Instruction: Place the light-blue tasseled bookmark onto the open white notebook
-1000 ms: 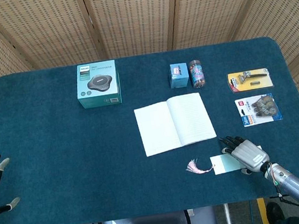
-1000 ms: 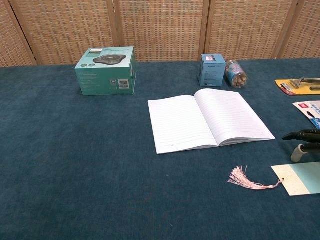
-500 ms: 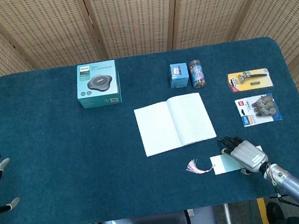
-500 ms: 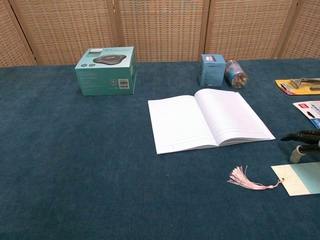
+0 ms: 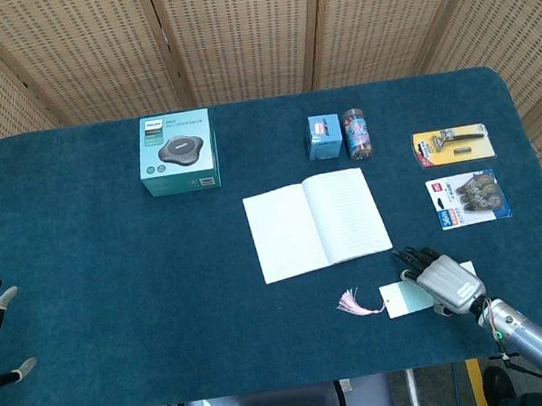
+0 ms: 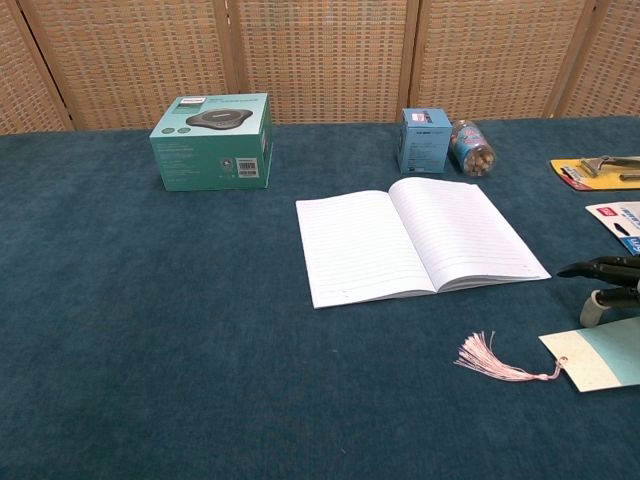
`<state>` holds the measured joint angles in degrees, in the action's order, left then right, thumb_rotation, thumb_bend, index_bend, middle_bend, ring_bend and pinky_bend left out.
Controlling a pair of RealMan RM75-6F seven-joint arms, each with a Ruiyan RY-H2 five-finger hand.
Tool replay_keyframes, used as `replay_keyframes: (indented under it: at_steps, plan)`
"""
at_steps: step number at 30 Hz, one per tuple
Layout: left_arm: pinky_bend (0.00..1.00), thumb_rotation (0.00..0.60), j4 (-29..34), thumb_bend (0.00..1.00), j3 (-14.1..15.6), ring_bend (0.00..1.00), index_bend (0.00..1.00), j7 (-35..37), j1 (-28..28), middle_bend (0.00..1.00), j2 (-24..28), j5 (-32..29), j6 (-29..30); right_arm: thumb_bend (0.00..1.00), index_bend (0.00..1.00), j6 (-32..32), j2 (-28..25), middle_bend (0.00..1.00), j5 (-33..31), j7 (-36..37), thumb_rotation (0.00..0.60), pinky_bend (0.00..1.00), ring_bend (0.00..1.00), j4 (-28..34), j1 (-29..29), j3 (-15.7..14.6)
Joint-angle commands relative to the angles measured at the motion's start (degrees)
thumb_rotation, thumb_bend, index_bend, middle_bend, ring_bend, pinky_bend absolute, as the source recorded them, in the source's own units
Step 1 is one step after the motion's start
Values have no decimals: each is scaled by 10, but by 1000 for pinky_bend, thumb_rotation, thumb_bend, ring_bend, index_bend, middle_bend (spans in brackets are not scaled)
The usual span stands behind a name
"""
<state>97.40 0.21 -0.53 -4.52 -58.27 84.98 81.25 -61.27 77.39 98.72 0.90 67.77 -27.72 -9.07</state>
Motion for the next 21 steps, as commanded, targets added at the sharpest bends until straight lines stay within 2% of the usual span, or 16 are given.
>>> replay_keyframes:
  at_steps: [1,17,21]
  plan:
    - [0,600,0,0,0,0,0,-1,0,0,0,0,0,260,551,-13,2,0,9,10,600,167,0,-6,3,-3]
    - [0,600,0,0,0,0,0,5,1,0,2,0,3,260,553,-64,-17,0,18,13,600,167,0,7,11,8]
    - [0,600,0,0,0,0,0,8,2,0,3,3,6,311,553,-85,-35,0,15,8,600,167,0,25,12,19]
